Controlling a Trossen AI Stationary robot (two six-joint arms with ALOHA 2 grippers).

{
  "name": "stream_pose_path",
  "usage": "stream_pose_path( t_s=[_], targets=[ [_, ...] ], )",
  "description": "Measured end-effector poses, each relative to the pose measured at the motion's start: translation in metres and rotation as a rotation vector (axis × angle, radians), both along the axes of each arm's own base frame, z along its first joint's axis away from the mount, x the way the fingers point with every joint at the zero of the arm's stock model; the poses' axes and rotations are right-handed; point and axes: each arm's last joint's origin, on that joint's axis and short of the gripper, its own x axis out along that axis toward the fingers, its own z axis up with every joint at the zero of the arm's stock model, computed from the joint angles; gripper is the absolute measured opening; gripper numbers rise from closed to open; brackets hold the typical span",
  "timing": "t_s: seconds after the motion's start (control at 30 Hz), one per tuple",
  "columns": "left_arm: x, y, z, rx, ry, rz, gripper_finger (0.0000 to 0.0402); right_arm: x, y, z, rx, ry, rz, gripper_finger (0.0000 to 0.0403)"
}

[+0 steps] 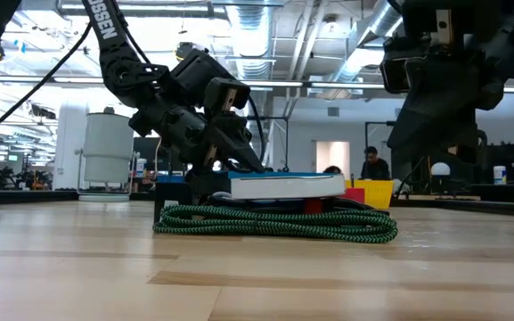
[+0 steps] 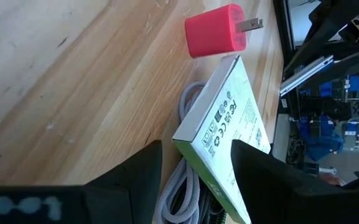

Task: Pick and place items into bin
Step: Put the white card reader box into the yellow bin

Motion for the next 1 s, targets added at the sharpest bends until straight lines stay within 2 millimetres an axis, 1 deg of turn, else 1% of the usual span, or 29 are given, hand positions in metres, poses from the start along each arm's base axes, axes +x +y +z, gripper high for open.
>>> stream_pose_path(
  t_s=[1.0],
  targets=[
    [-0.0022, 0.0004, -0.0032, 0.052, 0.029, 0.004, 0.0181, -0.0003, 0.0002, -0.0003, 0.009, 0.007, 0.009, 0.0091]
  ],
)
